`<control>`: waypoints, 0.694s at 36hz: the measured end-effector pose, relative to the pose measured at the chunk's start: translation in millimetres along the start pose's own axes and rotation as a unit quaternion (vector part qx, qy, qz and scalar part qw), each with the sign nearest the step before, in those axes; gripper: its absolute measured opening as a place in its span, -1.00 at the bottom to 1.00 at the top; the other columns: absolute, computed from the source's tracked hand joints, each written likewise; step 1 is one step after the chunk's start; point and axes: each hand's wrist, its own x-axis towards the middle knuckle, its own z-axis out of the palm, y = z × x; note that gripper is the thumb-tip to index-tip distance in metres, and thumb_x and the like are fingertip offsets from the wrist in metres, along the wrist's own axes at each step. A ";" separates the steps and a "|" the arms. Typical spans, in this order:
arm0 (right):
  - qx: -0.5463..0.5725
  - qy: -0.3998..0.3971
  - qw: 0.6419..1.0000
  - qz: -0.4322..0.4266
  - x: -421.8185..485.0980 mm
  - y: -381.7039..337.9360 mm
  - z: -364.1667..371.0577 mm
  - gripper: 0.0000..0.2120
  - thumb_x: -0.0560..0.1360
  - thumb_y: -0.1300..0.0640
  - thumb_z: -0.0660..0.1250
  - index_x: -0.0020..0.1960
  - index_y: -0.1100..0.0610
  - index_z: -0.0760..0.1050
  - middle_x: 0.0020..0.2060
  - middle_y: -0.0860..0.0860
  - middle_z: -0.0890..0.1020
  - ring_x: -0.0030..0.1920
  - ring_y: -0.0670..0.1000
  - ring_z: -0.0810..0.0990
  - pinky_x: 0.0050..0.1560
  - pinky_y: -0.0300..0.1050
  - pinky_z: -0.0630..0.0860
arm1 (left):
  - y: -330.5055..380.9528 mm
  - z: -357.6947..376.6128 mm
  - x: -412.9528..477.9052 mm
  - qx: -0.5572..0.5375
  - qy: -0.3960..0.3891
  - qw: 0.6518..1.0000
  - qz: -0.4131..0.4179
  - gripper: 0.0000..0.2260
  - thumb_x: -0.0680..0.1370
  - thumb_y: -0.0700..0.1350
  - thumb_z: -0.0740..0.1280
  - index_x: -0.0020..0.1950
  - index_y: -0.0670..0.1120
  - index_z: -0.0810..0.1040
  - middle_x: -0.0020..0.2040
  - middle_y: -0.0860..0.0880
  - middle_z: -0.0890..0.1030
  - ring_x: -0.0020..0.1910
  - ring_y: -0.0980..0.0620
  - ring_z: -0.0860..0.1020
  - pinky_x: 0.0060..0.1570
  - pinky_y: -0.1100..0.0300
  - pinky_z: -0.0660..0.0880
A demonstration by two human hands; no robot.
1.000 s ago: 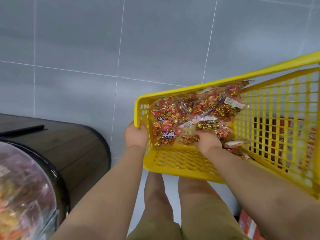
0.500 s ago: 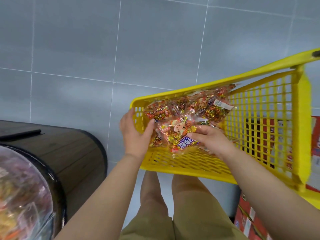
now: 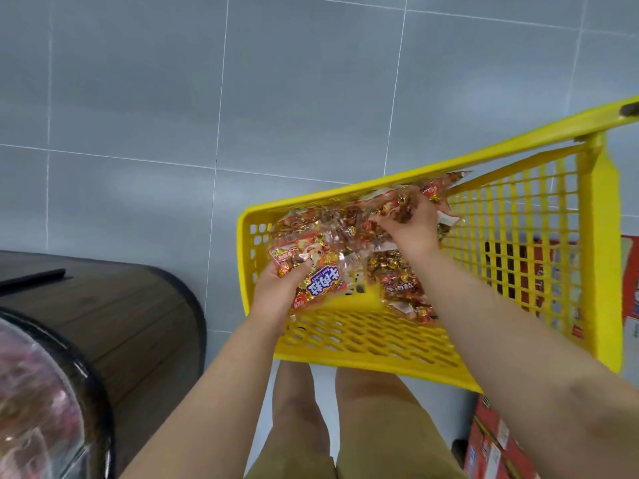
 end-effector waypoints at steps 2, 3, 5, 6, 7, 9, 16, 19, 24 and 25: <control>-0.062 -0.026 0.998 0.008 13.5 5.7 5.0 -0.19 0.26 0.05 0.59 0.38 0.17 0.27 0.32 0.11 0.38 0.33 0.08 0.36 0.37 0.03 0.33 | -2.8 -2.2 2.9 0.010 0.015 1.000 -0.007 -0.82 0.48 -0.12 0.46 0.05 0.03 0.59 -0.03 -0.01 0.71 -0.06 -0.05 0.69 -0.04 -0.01 0.62; -0.086 -0.035 0.996 0.018 17.3 9.7 8.2 -0.10 0.25 0.02 0.59 0.43 0.18 0.18 0.36 0.12 0.30 0.38 0.10 0.29 0.41 0.04 0.26 | -3.4 -3.2 3.9 0.014 0.019 1.000 -0.010 -0.83 0.48 -0.12 0.46 0.03 0.04 0.59 -0.01 -0.03 0.70 -0.05 -0.06 0.68 -0.01 -0.03 0.62; -0.108 -0.032 0.993 0.026 21.2 16.1 15.8 0.02 0.24 -0.02 0.59 0.47 0.18 0.05 0.42 0.13 0.17 0.45 0.12 0.16 0.46 0.00 0.15 | -4.5 -4.9 5.7 0.021 0.024 0.999 -0.009 -0.86 0.48 -0.12 0.46 0.00 0.06 0.58 0.01 -0.04 0.69 -0.03 -0.07 0.67 0.01 -0.03 0.61; -0.108 -0.027 0.993 0.026 22.1 18.2 19.7 0.07 0.21 -0.04 0.60 0.48 0.17 0.01 0.43 0.13 0.16 0.46 0.12 0.13 0.45 -0.01 0.12 | -4.8 -5.6 6.4 0.026 0.026 0.999 -0.008 -0.85 0.48 -0.12 0.46 -0.01 0.07 0.57 0.02 -0.04 0.69 -0.03 -0.06 0.67 0.00 -0.02 0.61; -0.095 -0.027 0.995 0.030 22.4 19.8 23.4 0.12 0.19 -0.04 0.61 0.49 0.14 -0.02 0.43 0.12 0.17 0.46 0.11 0.13 0.47 -0.01 0.11 | -4.7 -6.4 6.8 0.030 0.028 0.999 -0.007 -0.85 0.48 -0.12 0.46 0.00 0.07 0.57 0.02 -0.04 0.69 -0.03 -0.06 0.67 0.00 -0.01 0.61; -0.029 -0.056 0.996 0.066 22.3 22.2 30.3 0.17 0.17 -0.01 0.63 0.51 0.04 -0.10 0.39 0.09 0.31 0.42 0.08 0.27 0.44 0.00 0.20 | -5.1 -7.8 7.4 0.036 0.029 0.999 -0.007 -0.83 0.48 -0.12 0.46 0.03 0.07 0.56 0.04 -0.05 0.68 -0.03 -0.05 0.67 0.02 -0.03 0.61; -0.271 -0.135 0.952 0.050 0.6 25.6 62.6 -0.06 0.24 -0.18 0.53 0.46 0.09 0.16 0.39 0.14 0.23 0.42 0.16 0.20 0.35 0.00 0.29 | -3.8 -9.5 7.9 0.082 0.032 0.996 0.010 -0.76 0.47 -0.09 0.46 0.10 0.06 0.55 0.05 -0.02 0.67 0.00 -0.04 0.65 0.03 -0.02 0.61; -0.306 -0.138 0.937 0.096 -8.5 27.6 70.8 -0.02 0.24 -0.16 0.54 0.47 0.06 0.08 0.39 0.16 0.12 0.39 0.22 0.24 0.32 0.07 0.33 | -2.9 -11.0 7.0 0.080 0.030 0.996 0.008 -0.76 0.47 -0.09 0.46 0.10 0.08 0.54 0.05 0.00 0.67 0.02 -0.04 0.65 0.04 -0.01 0.60; -0.233 -0.185 0.947 0.125 -10.6 47.5 60.8 -0.29 0.39 -0.02 0.48 0.43 0.01 0.23 0.33 0.10 0.41 0.28 0.18 0.45 0.20 0.02 0.44 | -3.3 -15.6 5.6 0.082 0.040 0.996 0.012 -0.74 0.50 -0.10 0.44 0.17 0.07 0.54 0.08 -0.01 0.66 0.04 -0.04 0.64 0.10 -0.06 0.57; -0.227 -0.188 0.949 0.113 -11.9 50.5 55.3 -0.35 0.42 -0.01 0.45 0.42 0.02 0.26 0.31 0.09 0.46 0.26 0.16 0.47 0.18 0.00 0.44 | -3.1 -16.1 4.7 0.087 0.041 0.995 0.015 -0.75 0.51 -0.10 0.43 0.16 0.08 0.53 0.10 -0.01 0.65 0.05 -0.04 0.63 0.11 -0.06 0.57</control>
